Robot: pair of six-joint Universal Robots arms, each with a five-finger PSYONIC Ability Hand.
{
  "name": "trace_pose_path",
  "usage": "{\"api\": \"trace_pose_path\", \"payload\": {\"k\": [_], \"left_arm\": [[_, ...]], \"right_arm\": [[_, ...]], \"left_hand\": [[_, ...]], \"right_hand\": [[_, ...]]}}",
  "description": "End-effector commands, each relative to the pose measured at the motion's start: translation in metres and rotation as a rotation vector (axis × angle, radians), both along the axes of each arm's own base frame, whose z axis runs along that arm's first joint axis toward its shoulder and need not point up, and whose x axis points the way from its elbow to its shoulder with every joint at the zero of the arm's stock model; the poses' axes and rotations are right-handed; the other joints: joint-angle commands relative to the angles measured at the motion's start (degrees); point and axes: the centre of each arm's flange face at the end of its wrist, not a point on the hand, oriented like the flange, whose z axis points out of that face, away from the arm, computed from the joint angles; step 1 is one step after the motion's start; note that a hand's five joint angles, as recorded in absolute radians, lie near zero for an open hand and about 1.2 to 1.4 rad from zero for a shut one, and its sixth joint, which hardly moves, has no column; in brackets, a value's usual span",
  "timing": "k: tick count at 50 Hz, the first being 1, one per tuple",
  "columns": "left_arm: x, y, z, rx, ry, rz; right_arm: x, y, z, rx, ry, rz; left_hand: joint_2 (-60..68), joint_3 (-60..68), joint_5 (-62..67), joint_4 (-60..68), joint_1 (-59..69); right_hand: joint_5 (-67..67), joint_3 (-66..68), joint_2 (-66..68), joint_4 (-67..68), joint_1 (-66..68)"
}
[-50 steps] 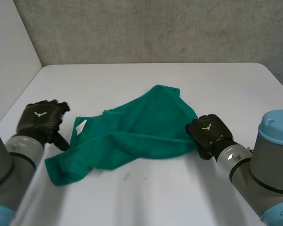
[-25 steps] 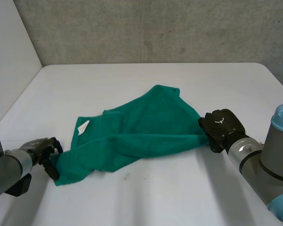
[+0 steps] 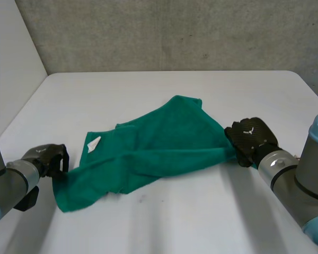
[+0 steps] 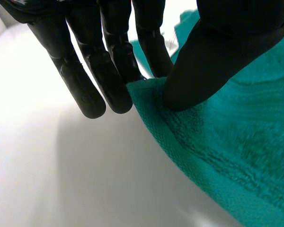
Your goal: Fold the towel.
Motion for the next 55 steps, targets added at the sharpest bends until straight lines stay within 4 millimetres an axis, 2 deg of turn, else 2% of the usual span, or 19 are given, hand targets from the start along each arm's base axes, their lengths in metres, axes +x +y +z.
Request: {"api": "trace_pose_path", "payload": {"k": [1,6,10,15,20,21,22,25,30,36,37,39,43,44,45,48,49,52,55], "left_arm": [[-0.007,0.008,0.064,-0.213,0.024,-0.031],[-0.005,0.029,0.147,-0.503,0.053,-0.034],[-0.003,0.043,0.19,-0.645,0.066,-0.035],[-0.003,0.049,0.204,-0.648,0.065,-0.039],[-0.003,0.039,0.186,-0.568,0.052,-0.037],[-0.003,0.039,0.186,-0.568,0.052,-0.037],[-0.005,0.025,0.162,-0.478,0.037,-0.038],[-0.007,0.012,0.134,-0.378,0.011,-0.045],[-0.018,-0.014,0.075,-0.203,-0.056,-0.09],[-0.052,-0.044,0.06,-0.246,-0.081,-0.14],[-0.058,-0.056,0.069,-0.3,-0.086,-0.121],[-0.058,-0.063,0.076,-0.336,-0.089,-0.104],[-0.068,-0.098,0.149,-0.659,-0.04,-0.04],[-0.069,-0.102,0.163,-0.728,-0.021,-0.03],[-0.07,-0.109,0.194,-0.878,0.018,-0.01],[-0.065,-0.111,0.243,-1.109,0.072,0.05],[-0.06,-0.106,0.272,-1.234,0.107,0.097],[-0.056,-0.099,0.29,-1.306,0.132,0.144],[-0.055,-0.095,0.289,-1.29,0.136,0.149]], "right_arm": [[-0.011,-0.006,0.052,-0.104,-0.004,-0.027],[-0.03,-0.002,0.112,-0.165,0.053,-0.063],[-0.035,0.006,0.145,-0.193,0.109,-0.05],[-0.035,0.016,0.167,-0.195,0.177,-0.005],[-0.034,0.018,0.161,-0.142,0.242,0.026],[-0.033,0.014,0.15,-0.1,0.278,0.041],[-0.032,0.01,0.141,-0.071,0.3,0.051],[-0.026,-0.007,0.105,0.038,0.382,0.091],[-0.021,-0.031,0.075,0.105,0.428,0.105],[-0.013,-0.06,0.059,0.105,0.442,0.068],[-0.009,-0.078,0.064,0.05,0.423,0.023],[-0.008,-0.085,0.069,0.019,0.408,0.005],[0.001,-0.124,0.123,-0.278,0.257,-0.105],[0.002,-0.133,0.152,-0.412,0.187,-0.15],[0.003,-0.137,0.165,-0.477,0.15,-0.171],[0.004,-0.145,0.211,-0.712,0.012,-0.239],[0.003,-0.145,0.22,-0.762,-0.016,-0.253],[-0.002,-0.132,0.255,-0.912,-0.084,-0.279],[-0.005,-0.12,0.258,-0.906,-0.078,-0.272]], "left_hand": [[11.8,12.1,14.0,11.9,15.8],[11.8,12.1,14.0,11.9,15.8],[11.8,12.1,14.0,11.9,15.8],[11.8,12.1,14.0,11.9,15.8],[11.8,12.1,14.0,11.9,15.8],[11.8,12.1,14.0,11.9,15.8],[11.8,12.1,14.0,11.9,15.8],[11.8,12.1,14.0,11.9,15.8],[11.8,12.1,14.0,11.9,15.8],[11.8,12.1,14.0,11.9,15.8],[11.8,12.1,14.0,11.9,15.8],[11.8,12.1,14.0,11.9,15.8],[11.8,12.1,14.0,11.9,15.8],[11.8,12.1,14.0,11.9,15.8],[11.8,12.1,14.0,11.9,15.8],[11.8,12.1,14.0,11.9,15.8],[11.8,12.1,14.0,11.9,15.8],[11.8,12.1,14.0,11.9,15.8],[11.8,12.1,14.0,11.9,15.8]], "right_hand": [[13.2,12.6,12.8,11.9,24.1],[13.2,12.6,12.8,11.9,24.1],[13.2,12.6,12.8,11.9,24.1],[13.2,12.6,12.8,11.9,24.1],[13.2,12.6,12.8,11.9,24.1],[13.2,12.6,12.8,11.9,24.1],[13.2,12.6,12.8,11.9,24.1],[13.2,12.6,12.8,11.9,24.1],[13.2,12.6,12.8,11.9,24.1],[13.2,12.6,12.8,11.9,24.1],[13.2,12.6,12.8,11.9,24.1],[13.2,12.6,12.8,11.9,24.1],[13.2,12.6,12.8,11.9,24.1],[13.2,12.6,12.8,11.9,24.1],[13.2,12.6,12.8,11.9,24.1],[13.2,12.6,12.8,11.9,24.1],[13.2,12.6,12.8,11.9,24.1],[13.2,12.6,12.8,11.9,24.1],[13.2,12.6,12.8,11.9,24.1]]}}
